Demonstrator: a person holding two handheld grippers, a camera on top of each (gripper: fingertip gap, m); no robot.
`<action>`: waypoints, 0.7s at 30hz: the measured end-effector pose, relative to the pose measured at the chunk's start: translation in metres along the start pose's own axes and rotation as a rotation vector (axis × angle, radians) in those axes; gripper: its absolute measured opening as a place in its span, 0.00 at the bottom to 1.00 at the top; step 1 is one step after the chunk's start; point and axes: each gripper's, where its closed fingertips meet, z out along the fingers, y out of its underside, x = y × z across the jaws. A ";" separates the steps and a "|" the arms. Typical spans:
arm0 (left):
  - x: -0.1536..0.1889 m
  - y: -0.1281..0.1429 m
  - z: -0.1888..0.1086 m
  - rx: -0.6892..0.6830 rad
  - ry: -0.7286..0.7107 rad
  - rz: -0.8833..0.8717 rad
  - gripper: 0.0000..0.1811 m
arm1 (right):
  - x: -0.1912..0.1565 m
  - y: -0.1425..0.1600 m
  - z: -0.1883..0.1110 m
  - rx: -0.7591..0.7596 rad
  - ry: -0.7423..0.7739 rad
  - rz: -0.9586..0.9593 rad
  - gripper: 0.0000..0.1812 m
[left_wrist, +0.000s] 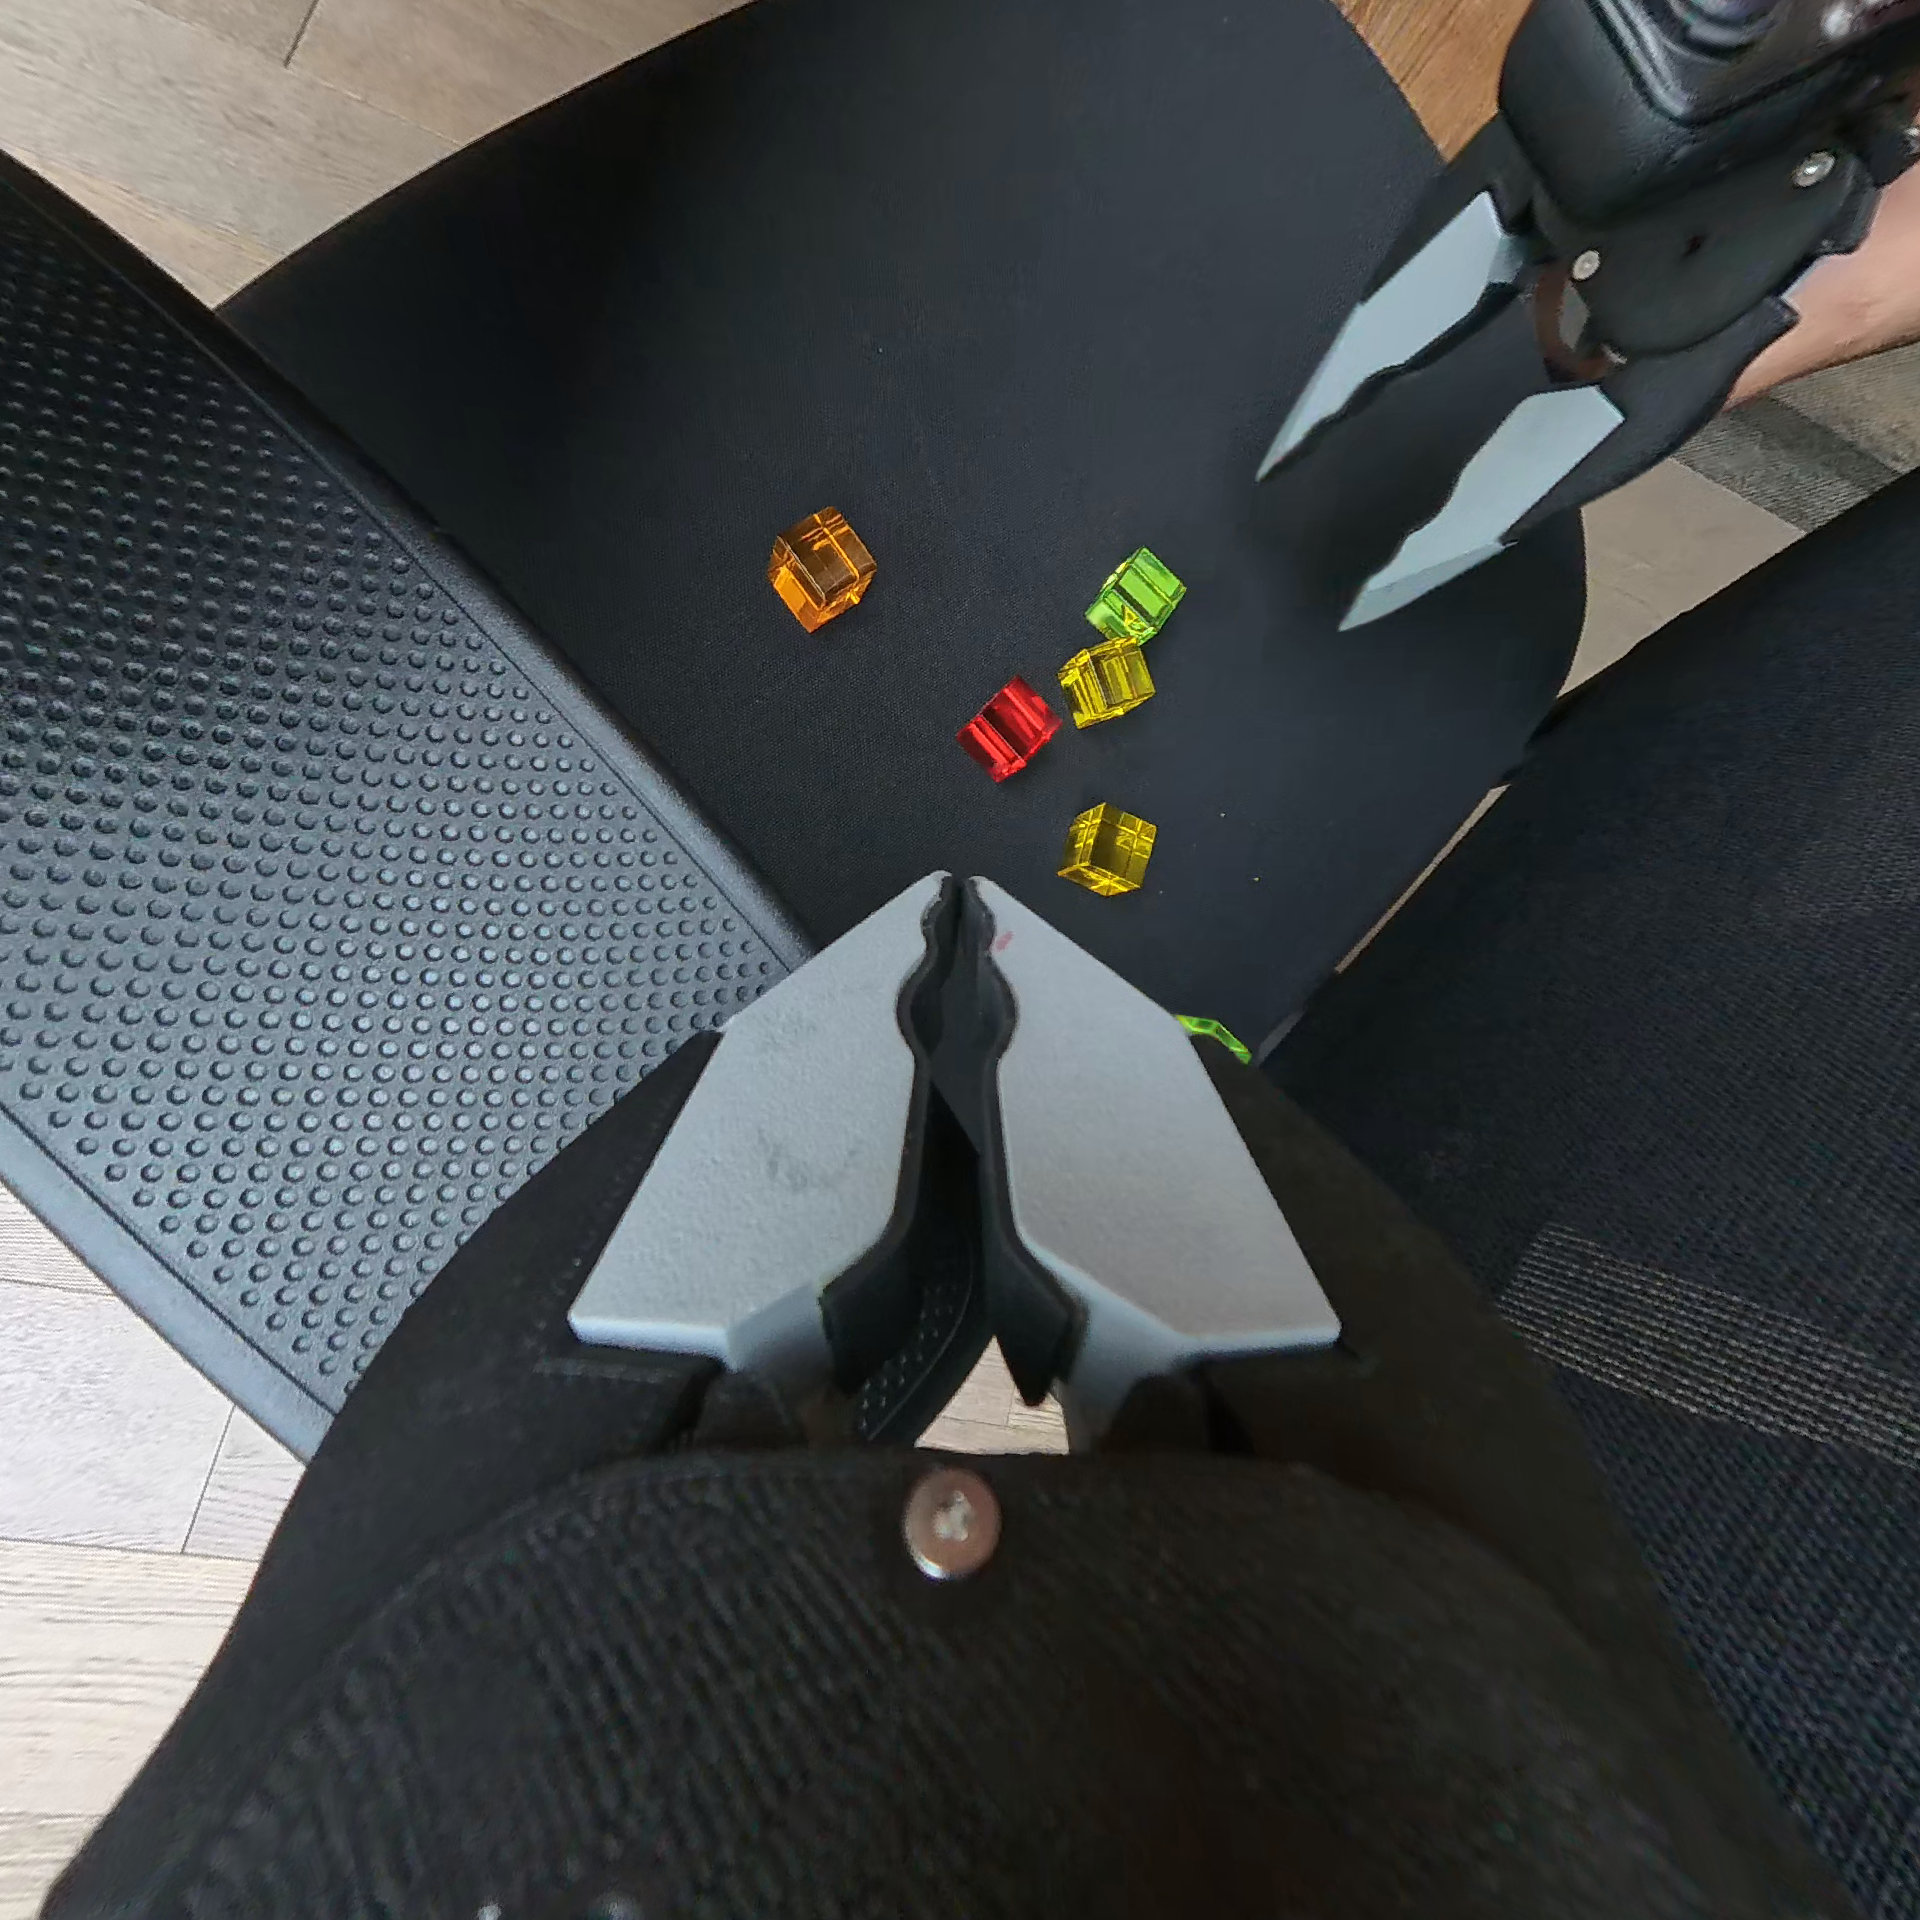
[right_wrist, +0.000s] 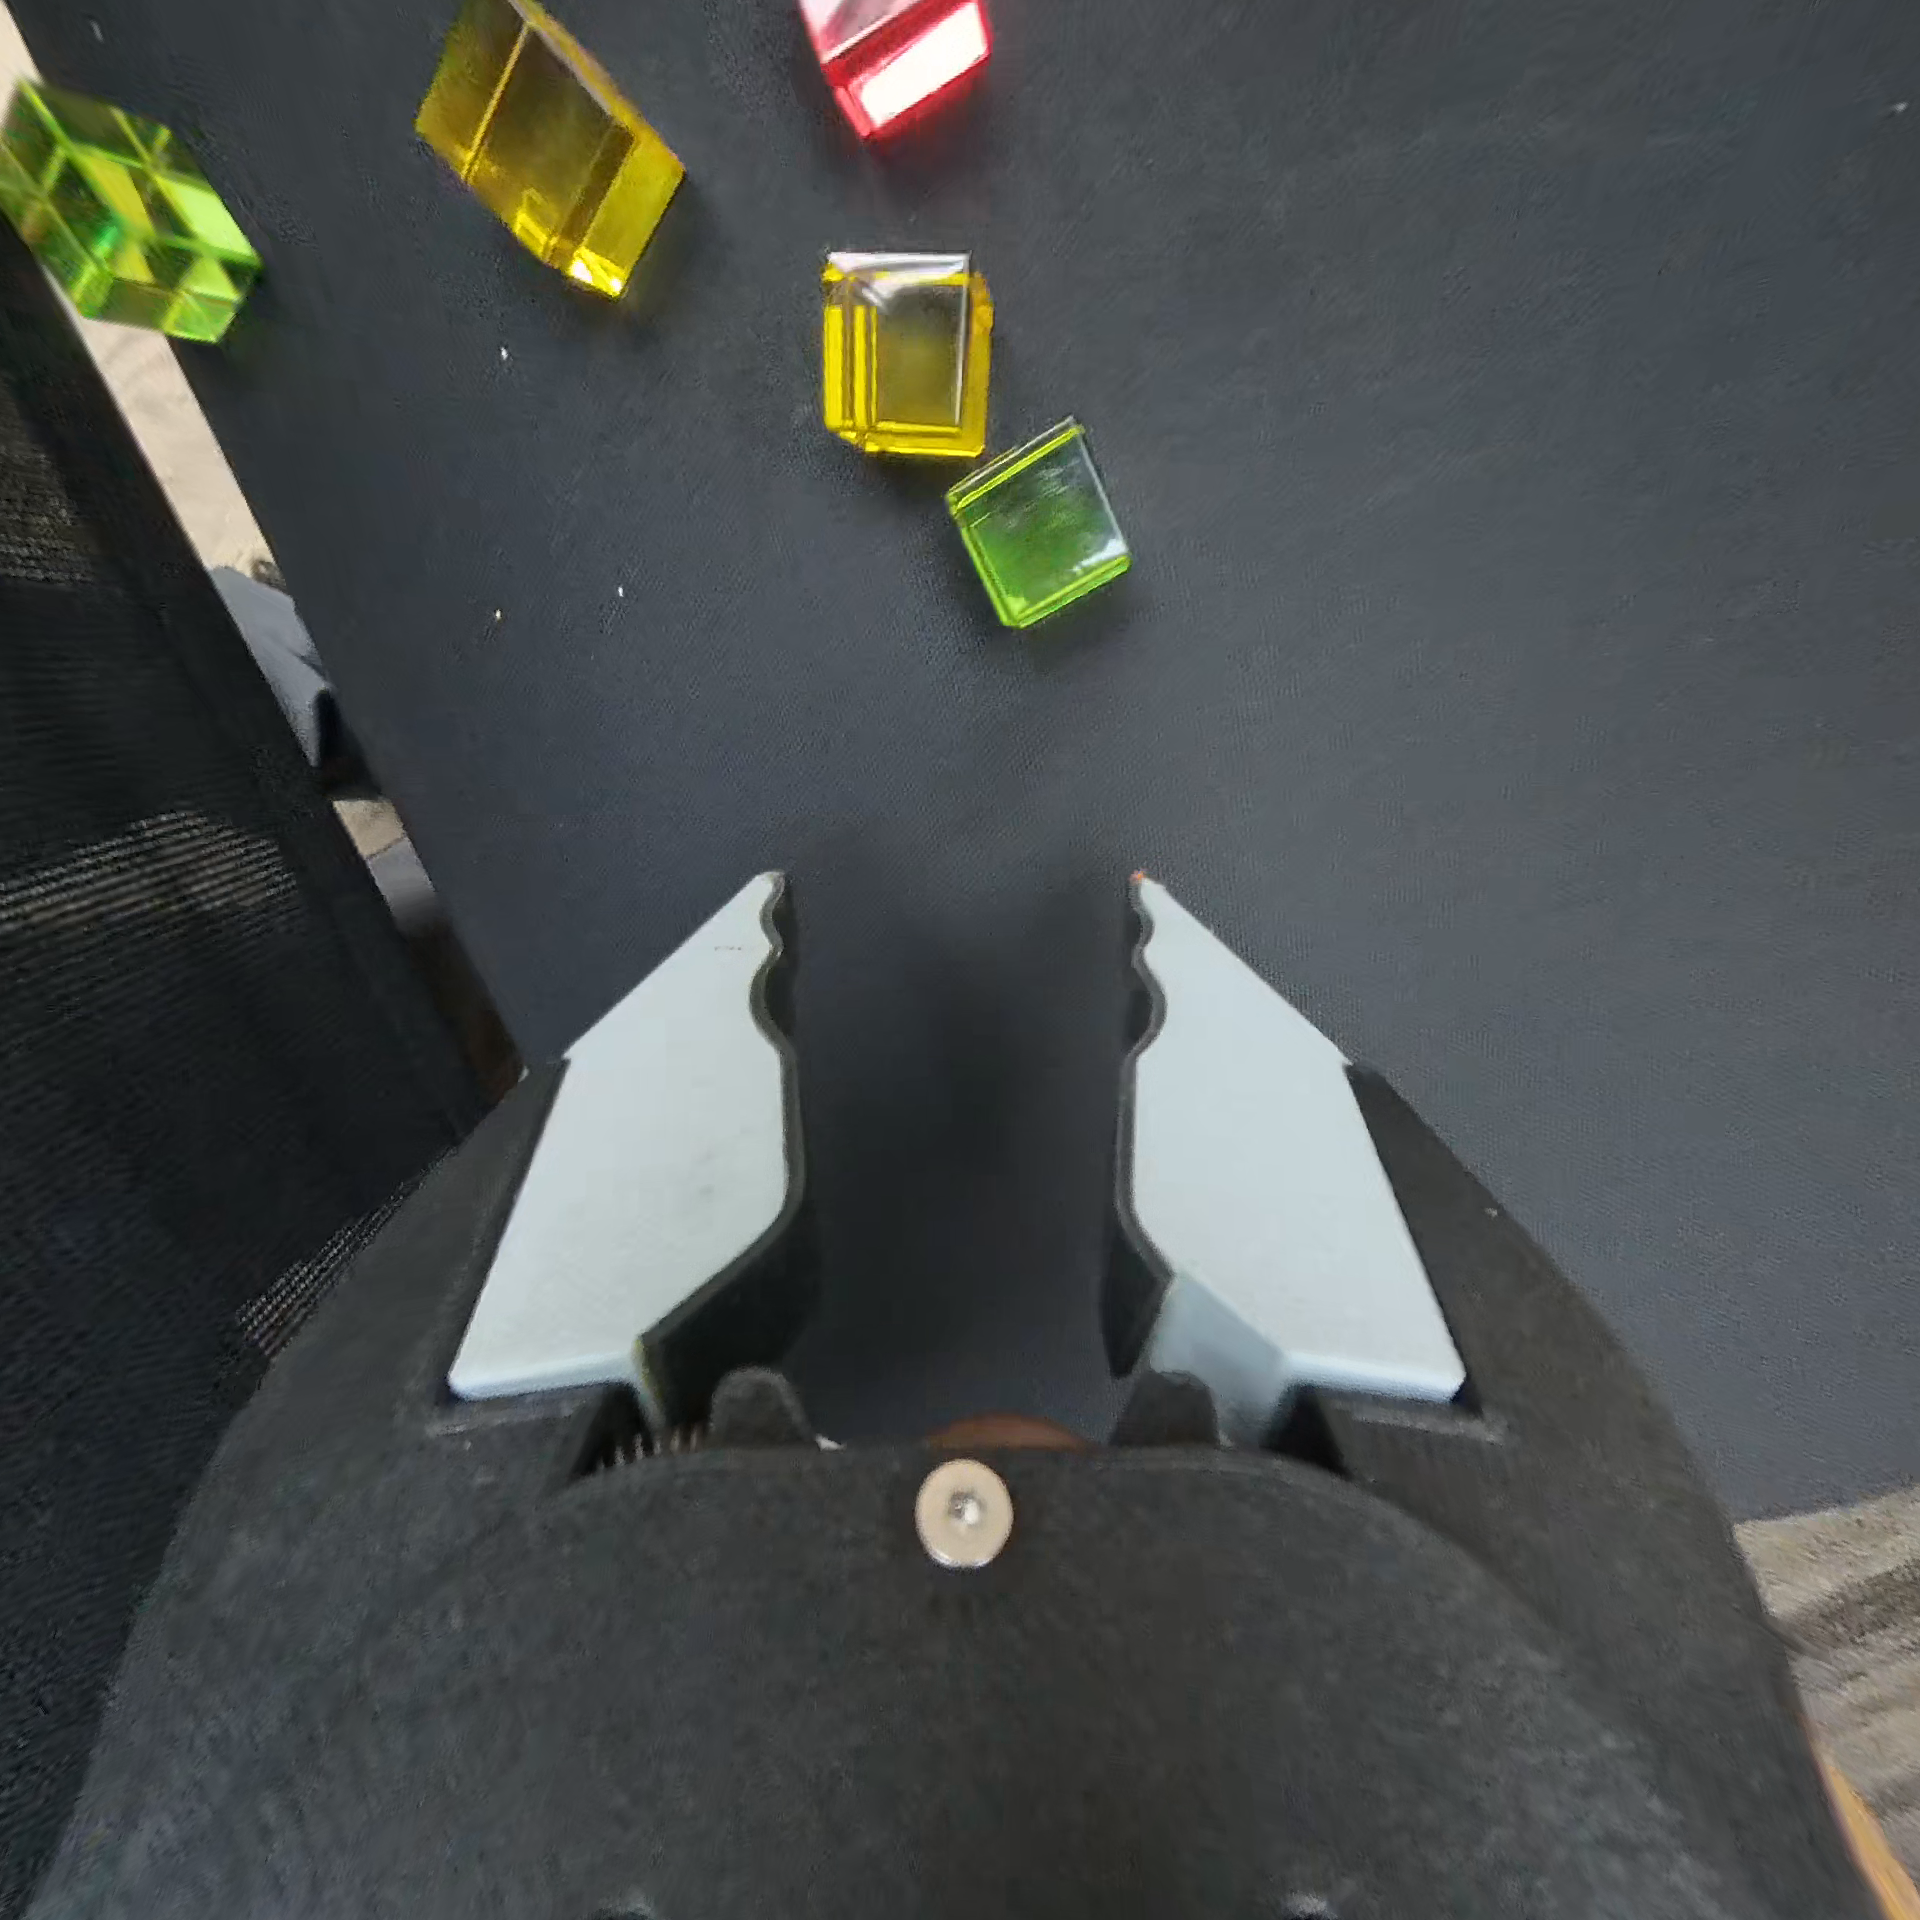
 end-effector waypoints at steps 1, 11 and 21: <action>0.000 0.000 0.000 -0.003 -0.002 0.000 0.00 | -0.001 0.001 -0.001 -0.010 0.002 -0.014 0.34; 0.001 0.004 0.002 -0.064 -0.043 0.000 0.00 | -0.028 0.009 -0.033 -0.023 -0.063 -0.013 0.34; 0.040 -0.001 -0.049 -0.212 0.041 -0.092 0.20 | -0.009 -0.042 -0.146 0.120 0.115 -0.111 0.38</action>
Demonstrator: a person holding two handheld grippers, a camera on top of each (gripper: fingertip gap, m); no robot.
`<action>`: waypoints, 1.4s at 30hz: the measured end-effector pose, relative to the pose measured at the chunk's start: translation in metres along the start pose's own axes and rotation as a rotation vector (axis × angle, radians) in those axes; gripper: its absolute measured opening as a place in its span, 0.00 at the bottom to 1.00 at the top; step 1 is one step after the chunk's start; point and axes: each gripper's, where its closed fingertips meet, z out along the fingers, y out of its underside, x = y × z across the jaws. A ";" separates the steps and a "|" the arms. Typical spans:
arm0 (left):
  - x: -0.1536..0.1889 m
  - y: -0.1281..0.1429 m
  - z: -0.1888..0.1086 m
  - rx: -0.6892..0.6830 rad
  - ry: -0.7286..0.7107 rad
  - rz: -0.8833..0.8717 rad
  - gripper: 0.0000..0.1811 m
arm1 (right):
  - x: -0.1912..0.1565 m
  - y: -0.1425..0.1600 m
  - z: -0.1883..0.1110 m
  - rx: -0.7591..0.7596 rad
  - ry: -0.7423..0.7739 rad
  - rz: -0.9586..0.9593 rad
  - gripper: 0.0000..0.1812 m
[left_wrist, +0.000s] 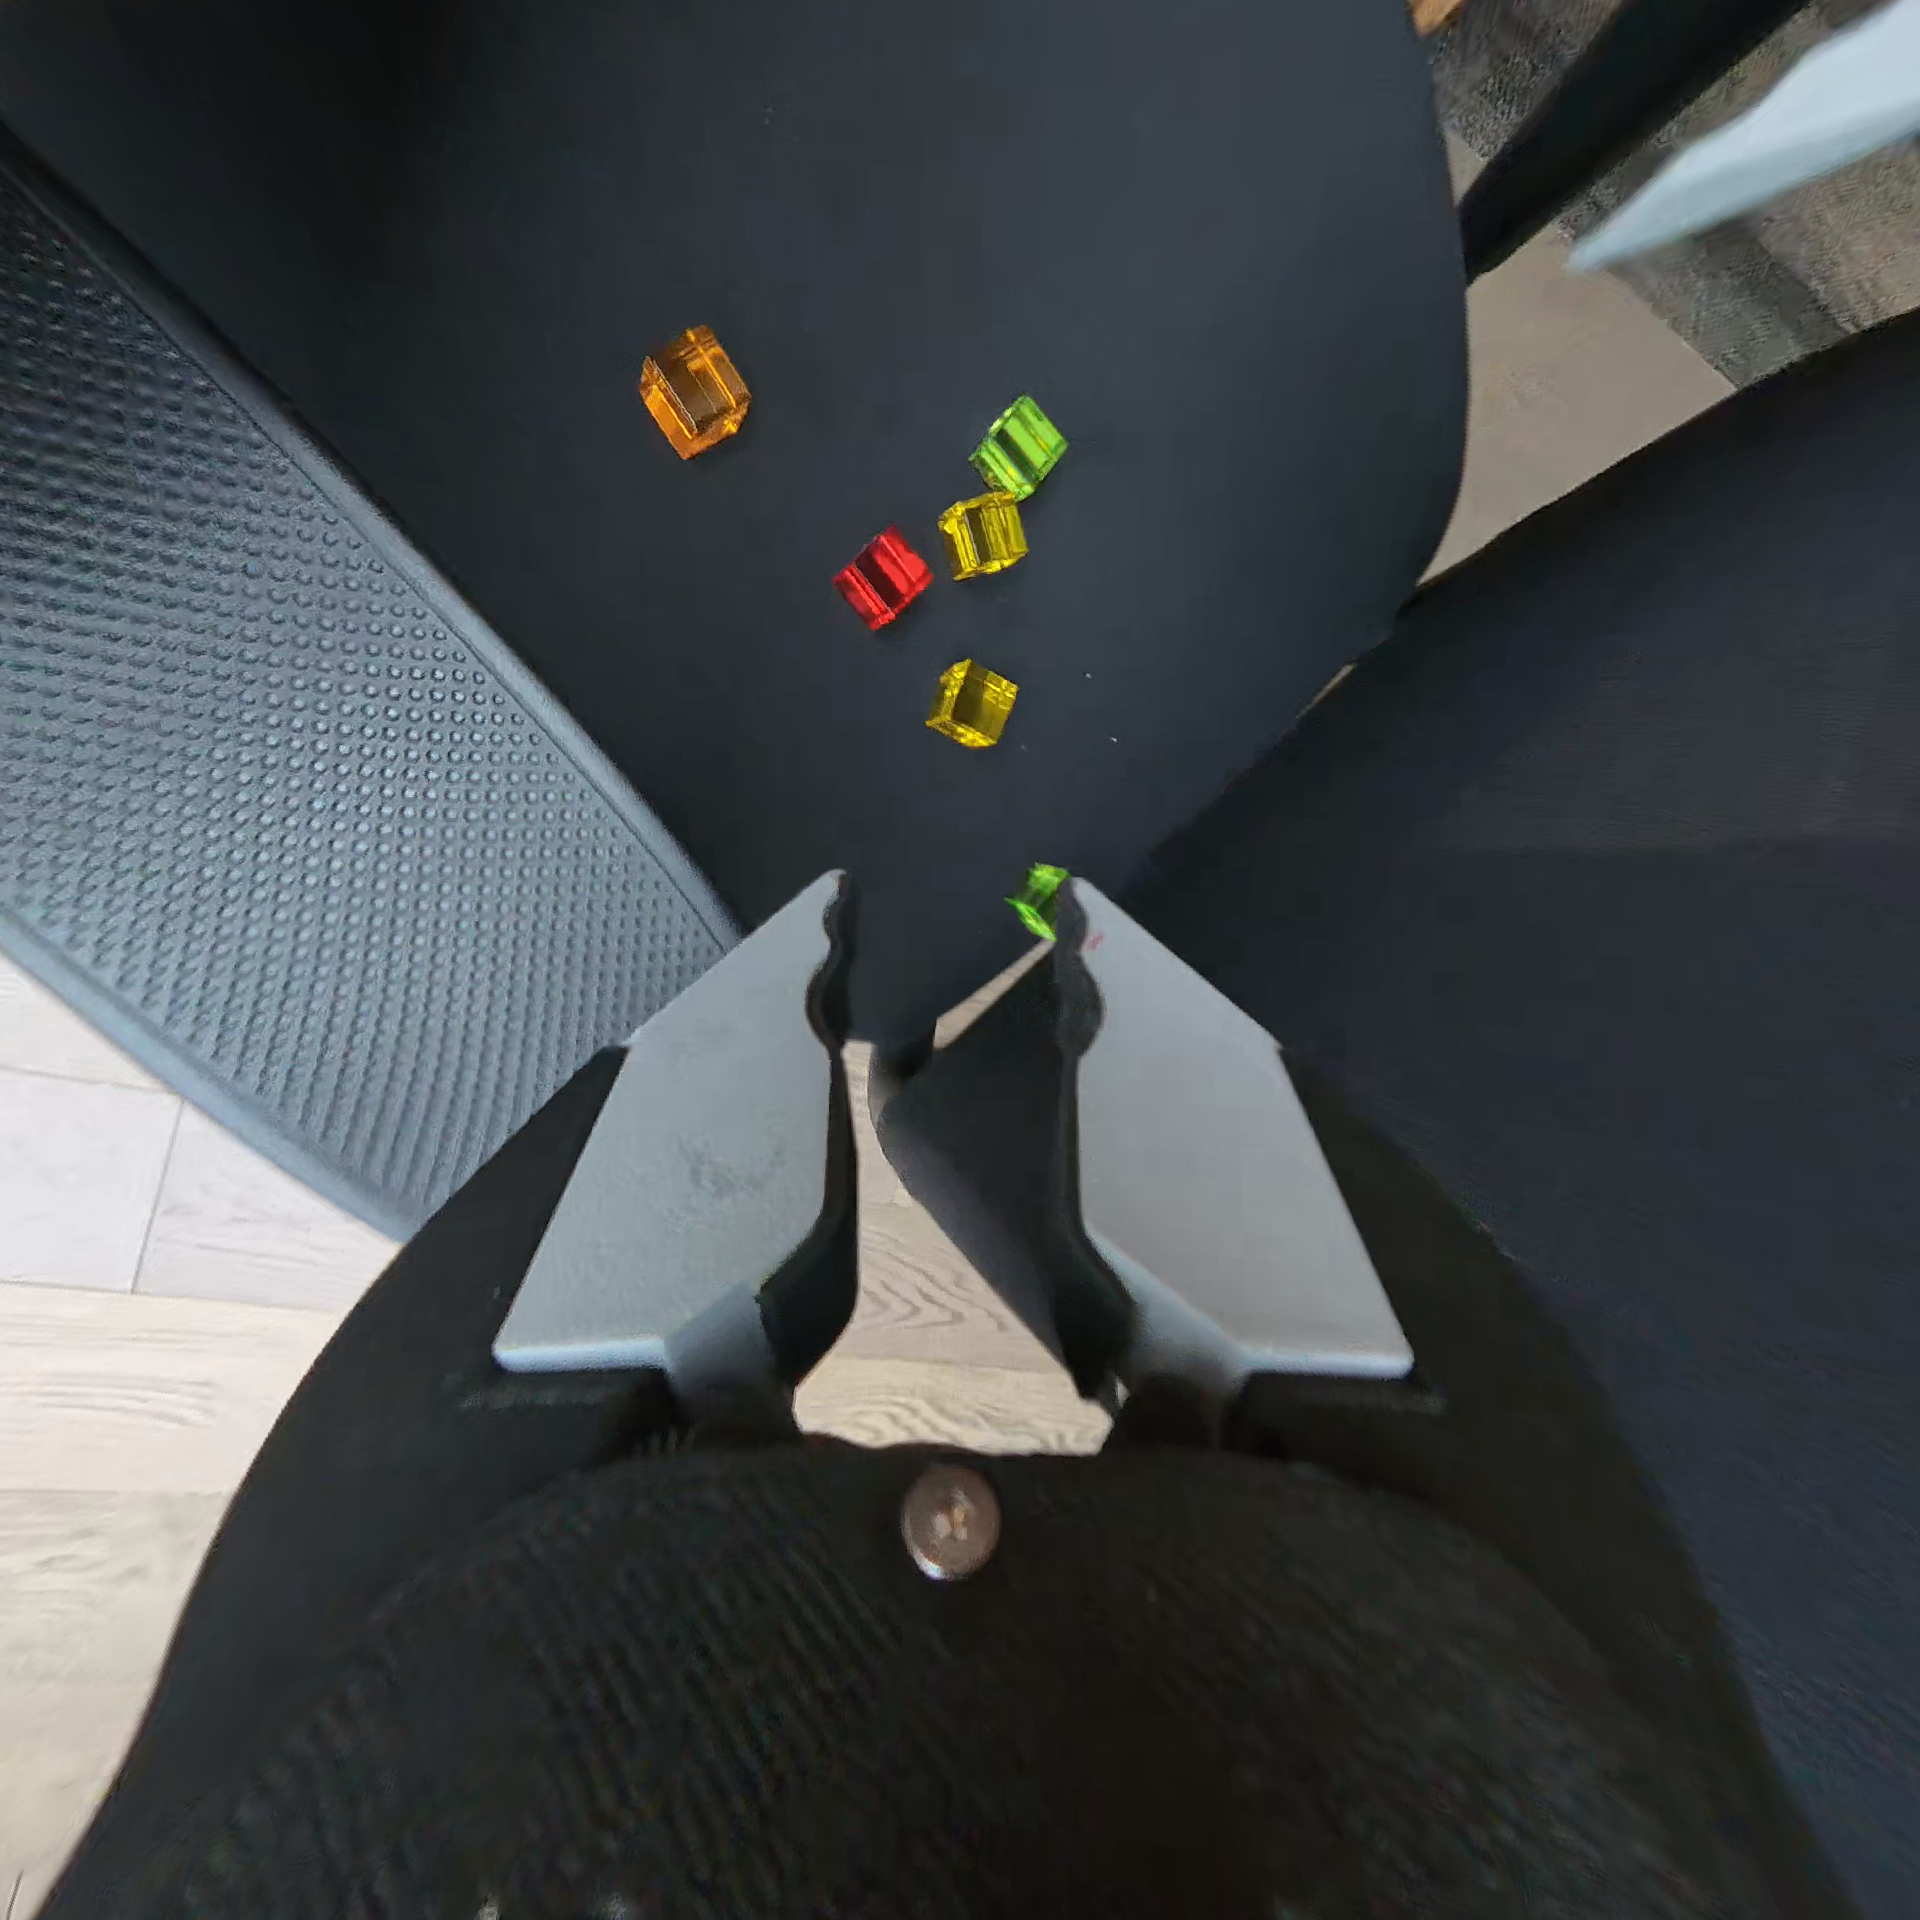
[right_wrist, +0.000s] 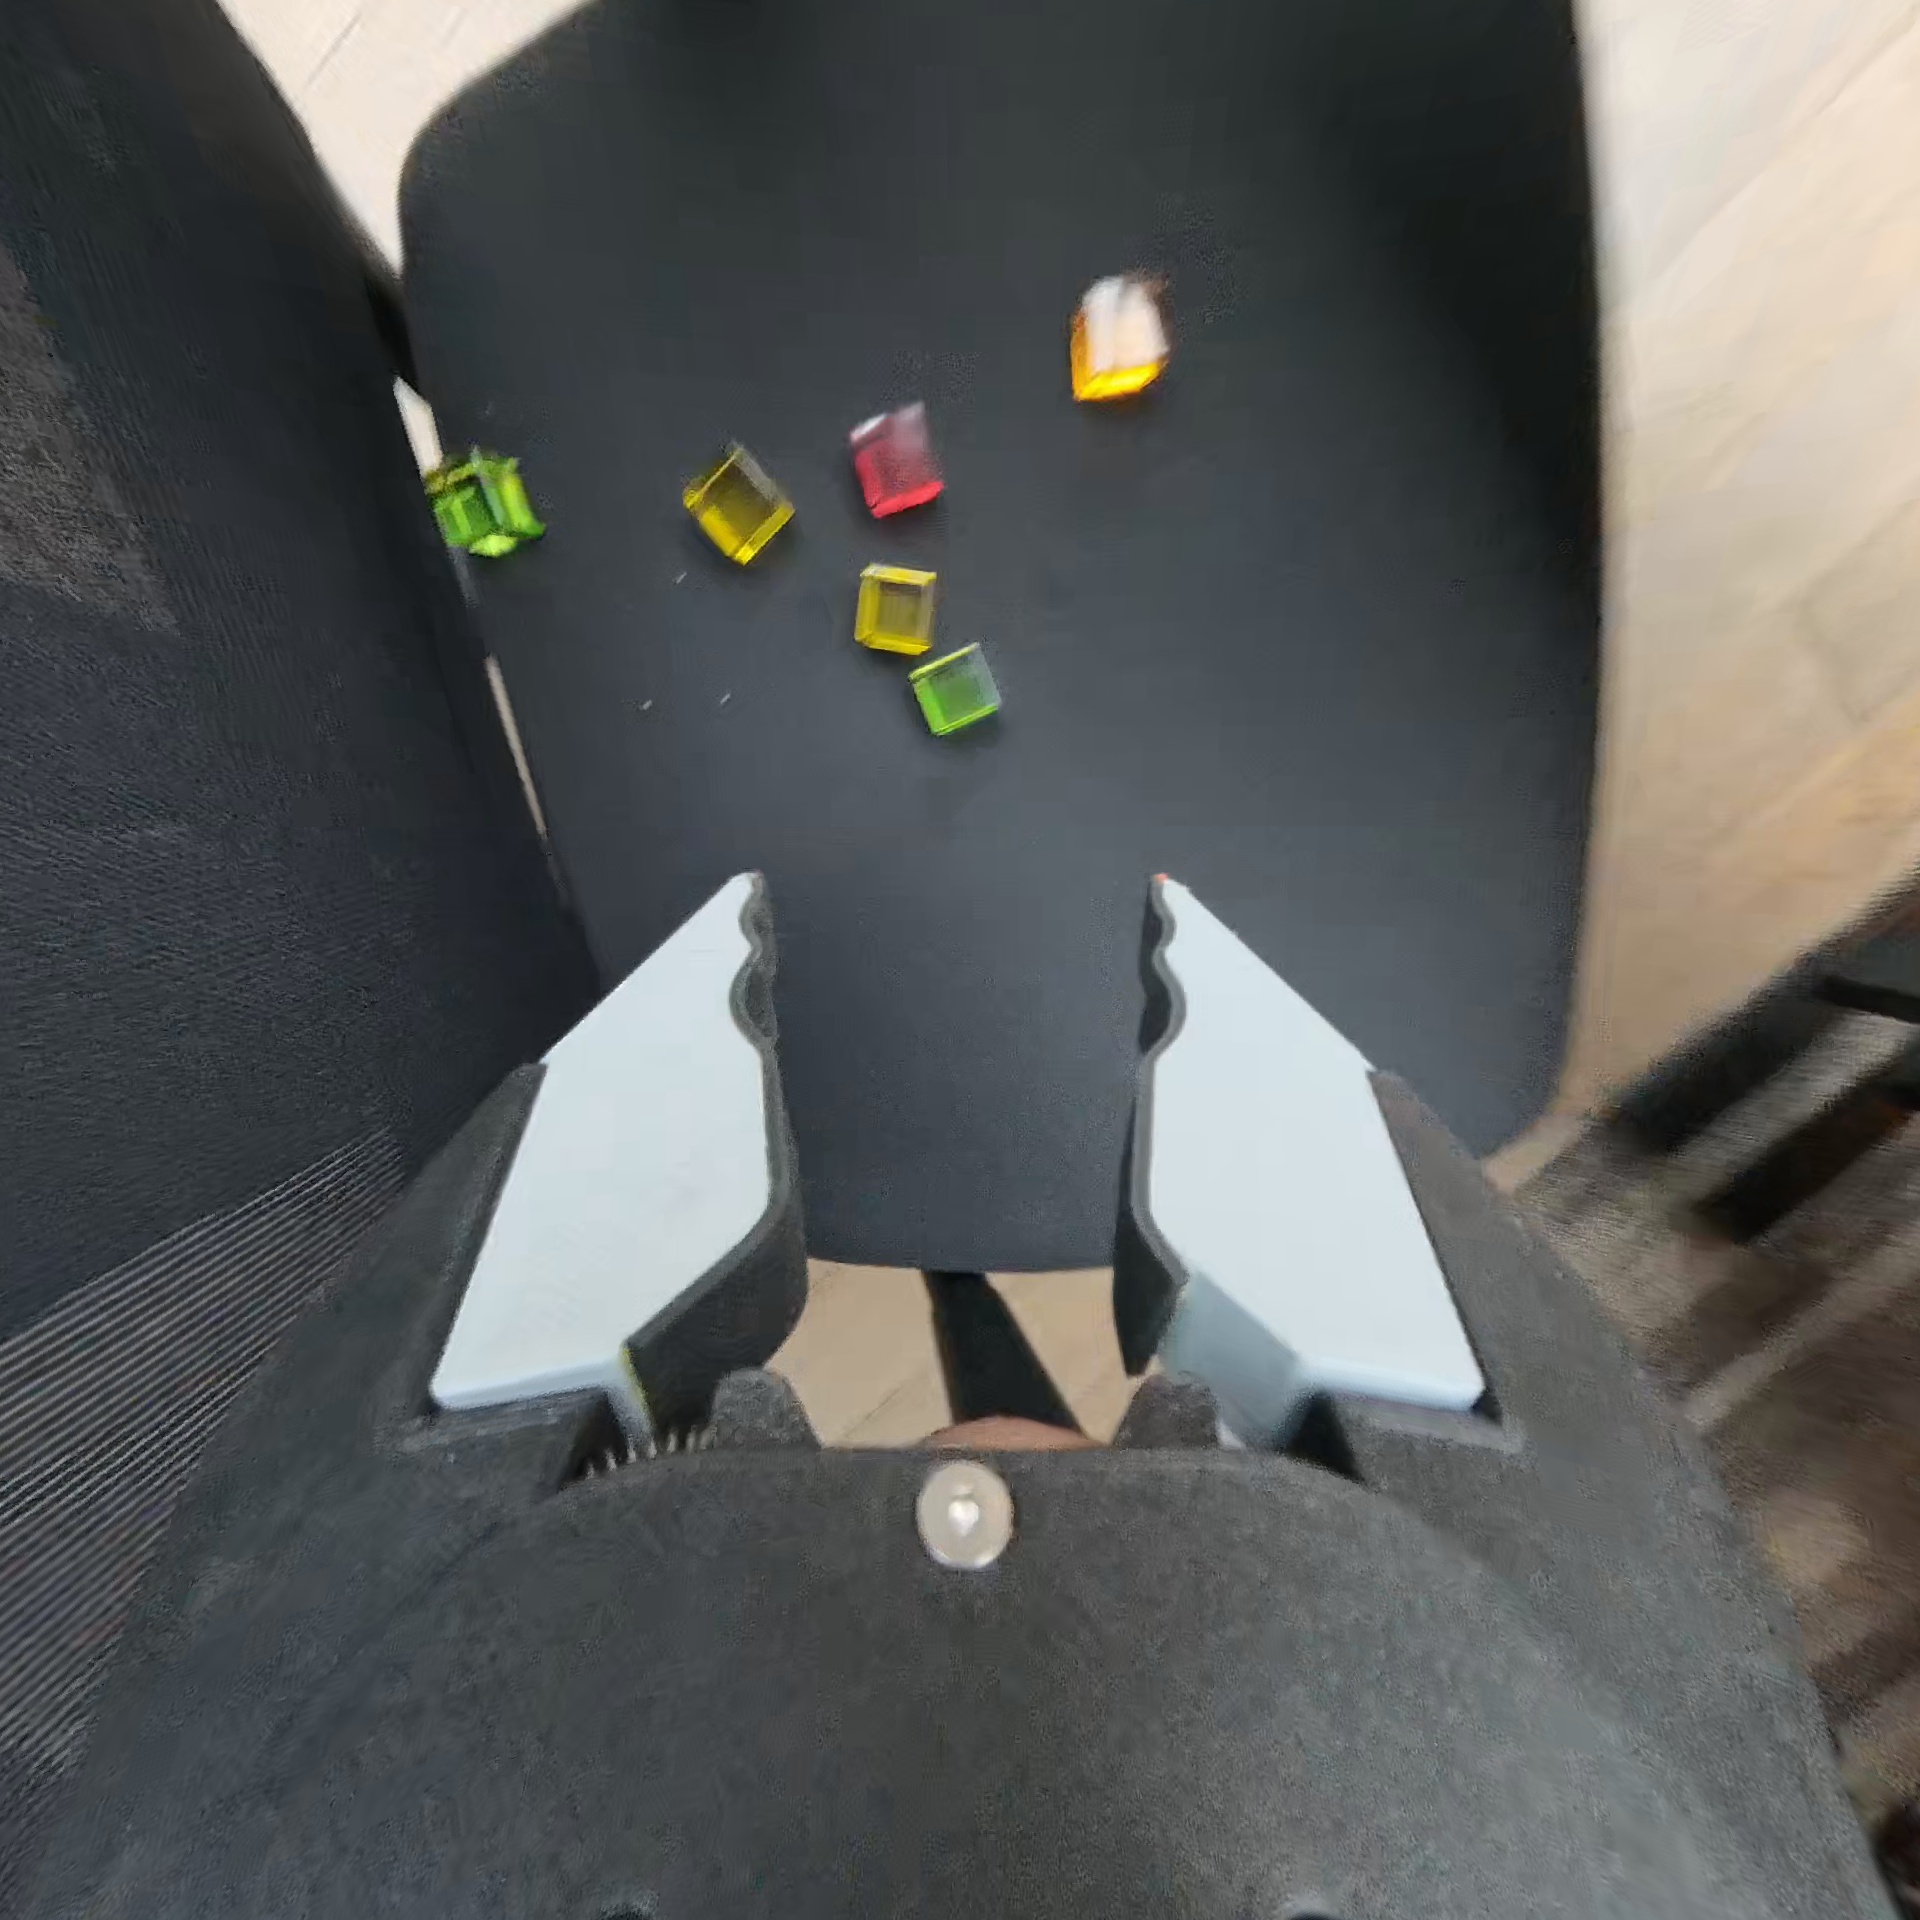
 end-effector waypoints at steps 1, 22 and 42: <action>0.004 0.000 -0.010 -0.008 0.000 0.001 0.22 | 0.008 -0.011 -0.020 0.021 0.040 0.000 0.40; 0.033 0.146 -0.083 -0.193 0.048 -0.310 0.23 | -0.064 -0.066 -0.265 0.224 0.305 0.391 0.38; 0.043 0.233 -0.200 -0.220 -0.374 -0.829 0.24 | -0.088 -0.095 -0.317 0.418 0.186 0.358 0.47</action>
